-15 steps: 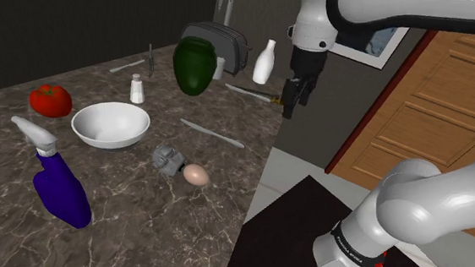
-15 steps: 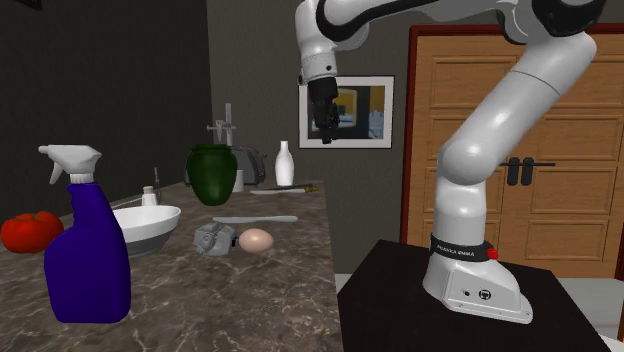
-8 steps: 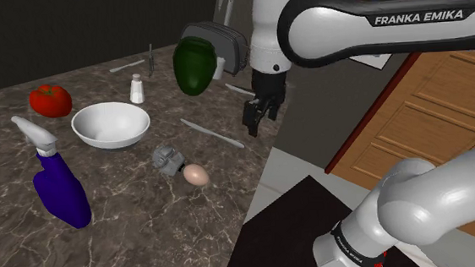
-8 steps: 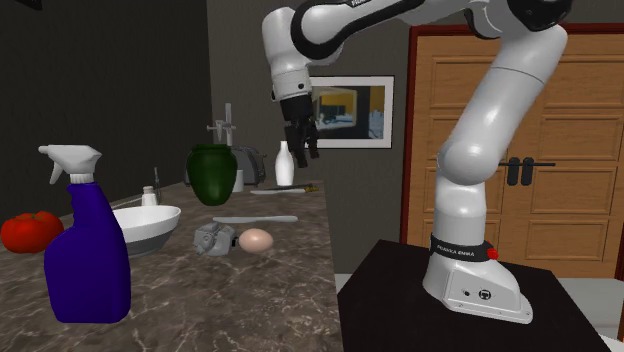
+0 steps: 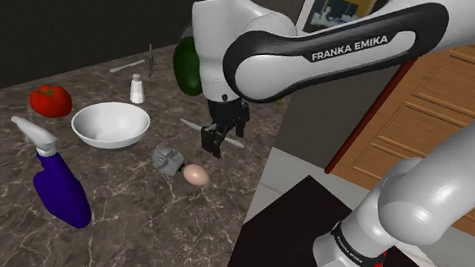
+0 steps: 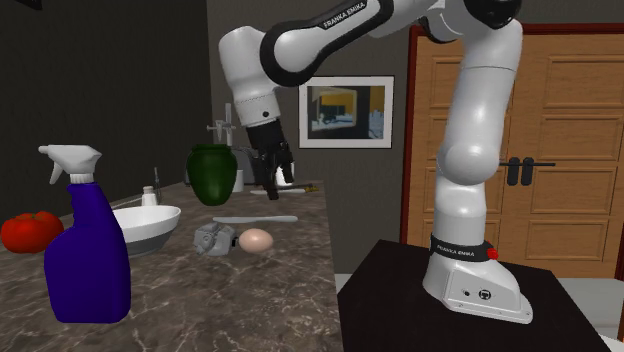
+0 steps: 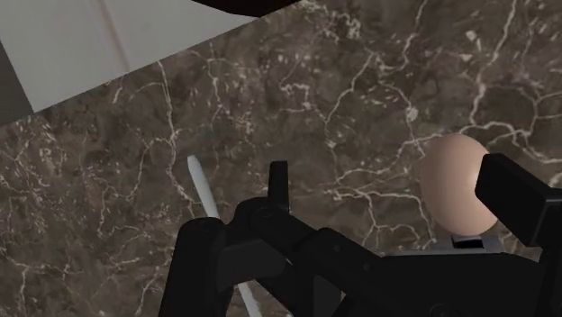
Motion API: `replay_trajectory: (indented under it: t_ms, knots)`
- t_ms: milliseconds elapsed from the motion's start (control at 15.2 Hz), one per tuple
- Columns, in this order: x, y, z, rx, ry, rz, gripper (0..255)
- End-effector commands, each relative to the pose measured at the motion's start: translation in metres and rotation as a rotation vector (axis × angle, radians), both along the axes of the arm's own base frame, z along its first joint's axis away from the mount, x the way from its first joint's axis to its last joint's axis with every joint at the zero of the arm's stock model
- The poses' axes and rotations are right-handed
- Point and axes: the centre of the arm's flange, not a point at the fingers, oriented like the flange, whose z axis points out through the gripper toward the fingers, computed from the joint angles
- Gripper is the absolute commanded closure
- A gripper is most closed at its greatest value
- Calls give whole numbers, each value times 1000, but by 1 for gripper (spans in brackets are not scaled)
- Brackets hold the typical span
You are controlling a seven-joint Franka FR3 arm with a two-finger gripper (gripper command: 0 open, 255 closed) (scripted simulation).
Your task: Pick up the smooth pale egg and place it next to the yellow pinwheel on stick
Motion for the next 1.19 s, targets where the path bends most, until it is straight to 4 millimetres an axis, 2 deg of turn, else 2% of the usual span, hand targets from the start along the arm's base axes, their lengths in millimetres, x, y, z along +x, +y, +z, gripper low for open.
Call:
replay_trajectory:
  t_ms: [0,462,924,1122]
  knots:
    - [10,22,-17,-17,-1,2,0]
    - [35,92,-79,-78,-4,12,0]
    - [31,79,-113,-78,-4,12,0]
    - [30,78,-116,-78,-4,12,0]
